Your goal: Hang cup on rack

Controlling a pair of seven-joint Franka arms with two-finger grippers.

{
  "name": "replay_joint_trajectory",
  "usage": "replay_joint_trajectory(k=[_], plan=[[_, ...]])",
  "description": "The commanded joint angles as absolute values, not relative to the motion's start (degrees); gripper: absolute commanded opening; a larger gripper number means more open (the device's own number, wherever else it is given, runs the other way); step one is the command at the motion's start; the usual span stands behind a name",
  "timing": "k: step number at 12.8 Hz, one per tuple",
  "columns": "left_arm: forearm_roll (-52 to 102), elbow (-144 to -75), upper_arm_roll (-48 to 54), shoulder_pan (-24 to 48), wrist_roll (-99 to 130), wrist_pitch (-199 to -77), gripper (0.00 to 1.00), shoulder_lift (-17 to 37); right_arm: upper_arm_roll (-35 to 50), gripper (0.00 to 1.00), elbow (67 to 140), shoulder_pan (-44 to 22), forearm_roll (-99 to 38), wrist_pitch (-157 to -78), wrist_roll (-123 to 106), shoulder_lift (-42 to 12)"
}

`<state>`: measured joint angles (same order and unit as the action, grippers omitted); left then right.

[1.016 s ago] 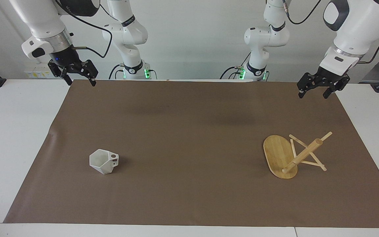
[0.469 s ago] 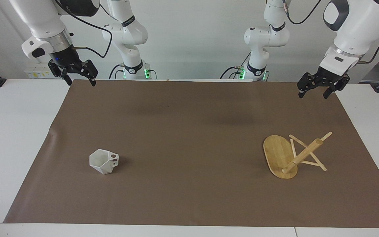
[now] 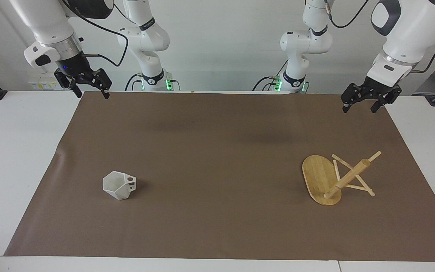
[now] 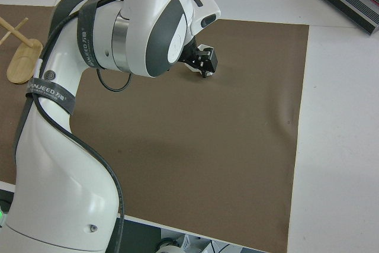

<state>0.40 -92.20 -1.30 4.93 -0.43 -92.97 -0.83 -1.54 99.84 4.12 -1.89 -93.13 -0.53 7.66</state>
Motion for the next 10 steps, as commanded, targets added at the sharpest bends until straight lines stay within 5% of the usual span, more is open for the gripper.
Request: replay_joint_trajectory(k=[1, 10], plan=[[0.7, -93.3, -1.8, 5.2, 0.1, -92.5, 1.00, -2.1, -1.7, 1.00, 100.4, 4.1, -1.1, -93.5, 0.3, 8.3], [0.7, -93.3, -1.8, 5.2, 0.0, -92.5, 1.00, -2.1, -1.6, 1.00, 100.4, 4.1, -1.1, -93.1, -0.1, 8.3]])
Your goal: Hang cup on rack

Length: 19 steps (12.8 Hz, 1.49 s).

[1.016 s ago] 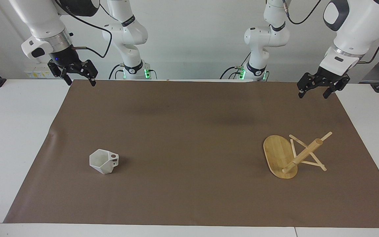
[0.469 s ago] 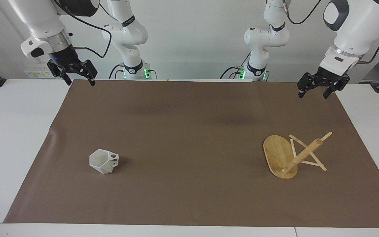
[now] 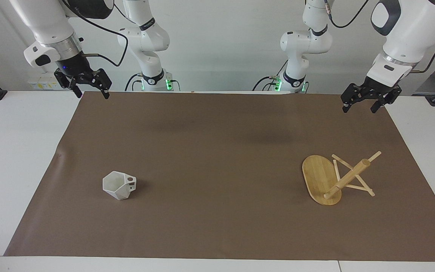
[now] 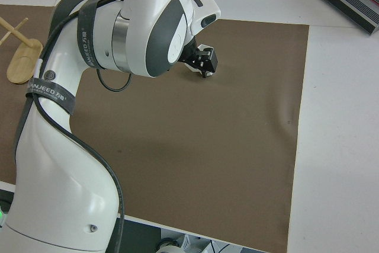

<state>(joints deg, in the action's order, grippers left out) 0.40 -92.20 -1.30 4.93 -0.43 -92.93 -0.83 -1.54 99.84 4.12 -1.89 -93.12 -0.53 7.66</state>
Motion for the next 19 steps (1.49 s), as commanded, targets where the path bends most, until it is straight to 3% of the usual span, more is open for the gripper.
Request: replay_joint_trajectory(k=[1, 7, 19], plan=[[0.7, -93.3, -1.8, 5.2, 0.1, -92.5, 1.00, -2.1, -1.5, 1.00, 100.4, 4.1, -1.1, -93.1, -0.1, 8.3], [0.7, -93.3, -1.8, 5.2, 0.0, -92.5, 1.00, -2.1, -1.3, 1.00, 100.6, 4.1, -1.1, -94.5, -0.1, 8.3], [0.7, -93.3, -1.8, 5.2, 0.1, -92.5, 1.00, -2.1, -1.1, 1.00, 108.5, 4.1, -1.2, -116.1, -0.1, 4.9]])
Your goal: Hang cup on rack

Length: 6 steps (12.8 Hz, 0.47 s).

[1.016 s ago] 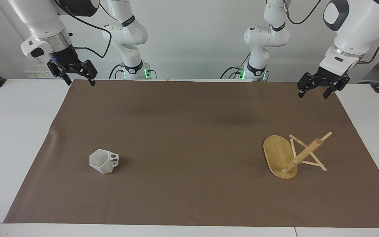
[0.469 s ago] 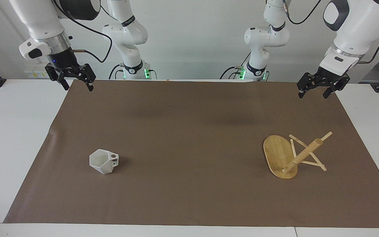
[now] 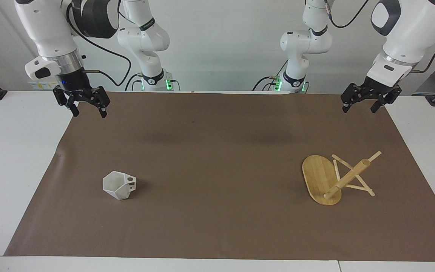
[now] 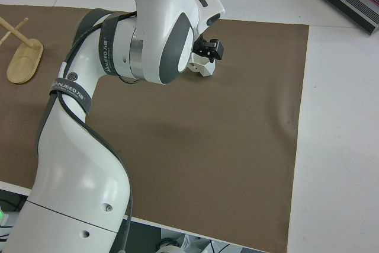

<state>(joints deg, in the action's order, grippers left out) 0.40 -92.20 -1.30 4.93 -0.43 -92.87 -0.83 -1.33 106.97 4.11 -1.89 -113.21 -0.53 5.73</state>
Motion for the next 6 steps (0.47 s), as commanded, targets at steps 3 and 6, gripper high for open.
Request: replay_joint_trajectory(k=[3, 6], plan=[[0.7, -93.3, -1.8, 5.2, 0.0, -92.5, 1.00, -2.1, -1.1, 1.00, 108.5, 4.1, -1.2, -120.8, -0.2, 1.4], [0.7, -93.3, -1.8, 5.2, 0.1, -92.5, 1.00, -2.1, -1.1, 1.00, 108.5, 4.3, -1.2, -125.4, -0.4, -1.7]])
